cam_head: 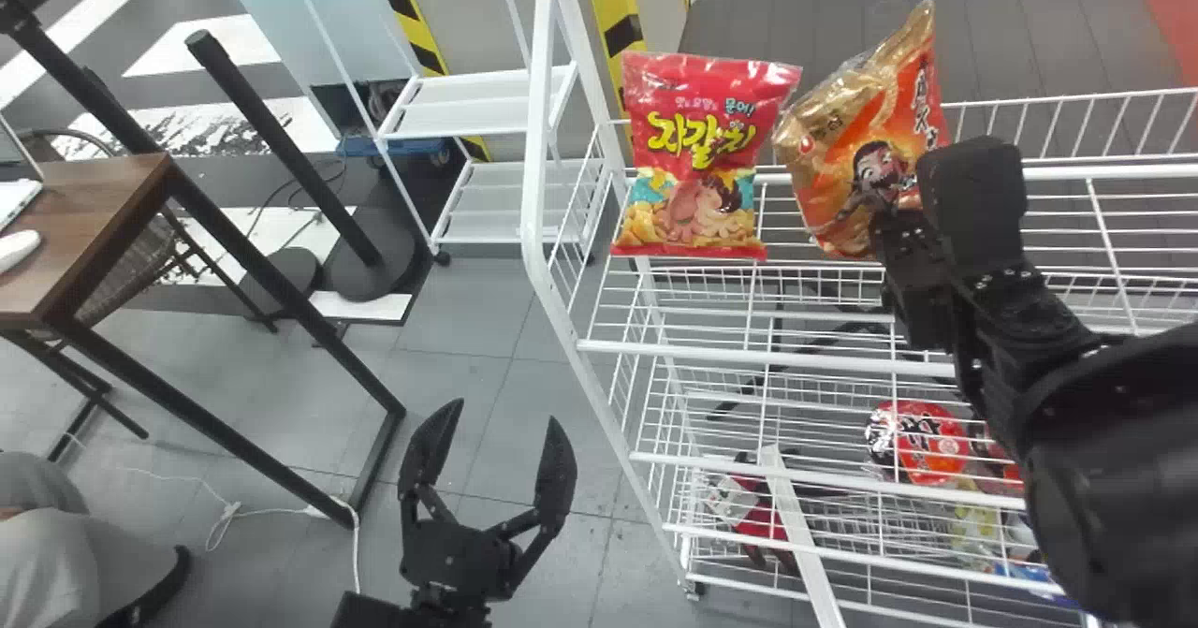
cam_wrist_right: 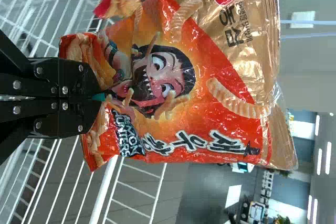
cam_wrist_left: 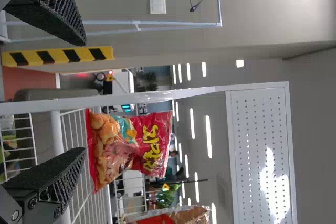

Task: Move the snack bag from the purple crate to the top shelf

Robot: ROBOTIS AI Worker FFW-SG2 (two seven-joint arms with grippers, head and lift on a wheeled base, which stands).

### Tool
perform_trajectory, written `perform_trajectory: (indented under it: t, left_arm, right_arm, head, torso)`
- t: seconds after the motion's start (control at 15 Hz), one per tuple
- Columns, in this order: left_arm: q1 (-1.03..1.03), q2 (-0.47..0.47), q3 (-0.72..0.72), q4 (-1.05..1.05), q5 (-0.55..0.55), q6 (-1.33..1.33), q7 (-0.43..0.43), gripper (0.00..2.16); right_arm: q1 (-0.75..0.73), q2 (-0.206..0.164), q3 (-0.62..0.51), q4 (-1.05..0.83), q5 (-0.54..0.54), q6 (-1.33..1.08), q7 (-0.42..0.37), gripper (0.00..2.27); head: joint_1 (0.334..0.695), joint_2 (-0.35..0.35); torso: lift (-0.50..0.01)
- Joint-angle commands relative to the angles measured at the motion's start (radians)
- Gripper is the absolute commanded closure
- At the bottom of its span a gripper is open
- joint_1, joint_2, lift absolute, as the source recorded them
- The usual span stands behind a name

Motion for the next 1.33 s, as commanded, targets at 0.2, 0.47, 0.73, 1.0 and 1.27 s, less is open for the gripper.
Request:
perform_trajectory:
  t: [0.2, 0.47, 0.73, 1.0, 1.27]
  left_arm:
    - [-0.003, 0.0, -0.006, 0.008, 0.0, -0.01, -0.002, 0.1]
    - [-0.006, 0.002, -0.006, 0.016, 0.0, -0.022, -0.002, 0.1]
    - [-0.012, 0.003, -0.006, 0.022, 0.0, -0.022, -0.005, 0.1]
    - [-0.015, 0.002, -0.006, 0.028, 0.0, -0.025, -0.005, 0.1]
    - [-0.015, 0.002, -0.007, 0.03, 0.0, -0.028, -0.004, 0.1]
  right_arm:
    - [0.006, 0.001, 0.042, 0.131, -0.099, -0.279, -0.112, 1.96]
    - [0.002, 0.001, 0.037, 0.267, -0.223, -0.509, -0.146, 1.96]
    - [-0.021, 0.001, 0.024, 0.33, -0.37, -0.57, -0.141, 1.95]
    - [-0.066, 0.001, -0.001, 0.375, -0.517, -0.564, -0.089, 1.96]
    - [-0.104, 0.001, -0.001, 0.407, -0.571, -0.509, -0.054, 1.95]
  head:
    - [0.695, 0.344]
    - [0.695, 0.348]
    - [0.695, 0.333]
    - [0.695, 0.323]
    - [0.695, 0.322]
  torso:
    - [0.009]
    - [0.009]
    - [0.009]
    - [0.009]
    - [0.009]
